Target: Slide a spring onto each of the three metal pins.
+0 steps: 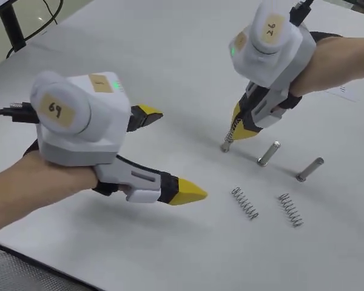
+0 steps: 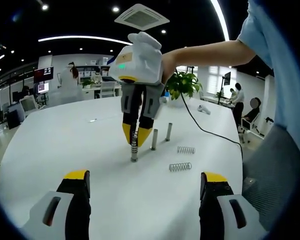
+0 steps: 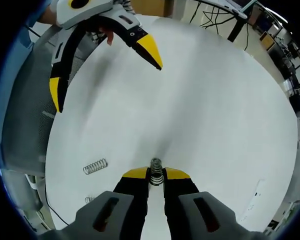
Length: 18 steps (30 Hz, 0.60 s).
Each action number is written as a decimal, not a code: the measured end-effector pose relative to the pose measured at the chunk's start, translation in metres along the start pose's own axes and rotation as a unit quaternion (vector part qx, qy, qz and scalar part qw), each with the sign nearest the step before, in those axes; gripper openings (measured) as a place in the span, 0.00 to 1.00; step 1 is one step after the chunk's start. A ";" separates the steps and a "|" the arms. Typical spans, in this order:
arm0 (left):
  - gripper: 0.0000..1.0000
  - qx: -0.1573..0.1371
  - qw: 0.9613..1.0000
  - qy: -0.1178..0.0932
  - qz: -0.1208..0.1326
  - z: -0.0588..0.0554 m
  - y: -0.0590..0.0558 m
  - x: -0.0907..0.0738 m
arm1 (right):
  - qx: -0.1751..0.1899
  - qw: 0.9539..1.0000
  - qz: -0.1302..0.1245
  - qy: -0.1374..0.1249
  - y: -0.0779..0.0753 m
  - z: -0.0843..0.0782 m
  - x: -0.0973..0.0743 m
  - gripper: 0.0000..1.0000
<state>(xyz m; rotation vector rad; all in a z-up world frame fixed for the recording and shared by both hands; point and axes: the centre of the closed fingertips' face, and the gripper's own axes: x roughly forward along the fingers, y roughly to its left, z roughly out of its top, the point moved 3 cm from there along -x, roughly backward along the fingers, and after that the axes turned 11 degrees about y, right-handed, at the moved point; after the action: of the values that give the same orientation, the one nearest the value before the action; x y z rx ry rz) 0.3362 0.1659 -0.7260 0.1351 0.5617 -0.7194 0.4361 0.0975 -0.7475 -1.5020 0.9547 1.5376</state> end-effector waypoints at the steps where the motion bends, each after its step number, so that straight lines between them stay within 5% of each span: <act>1: 0.88 0.001 1.000 0.000 0.001 0.000 0.000 0.000 | 0.002 1.000 0.000 0.002 0.000 -0.001 0.001 0.08; 18: 0.87 0.000 1.000 0.000 0.001 0.000 0.001 -0.001 | 0.008 1.000 0.011 0.014 -0.002 -0.004 0.014 0.08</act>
<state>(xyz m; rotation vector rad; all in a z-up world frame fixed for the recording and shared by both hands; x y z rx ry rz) 0.3358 0.1672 -0.7255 0.1349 0.5610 -0.7169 0.4392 0.0954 -0.7618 -1.5105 1.0001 1.5256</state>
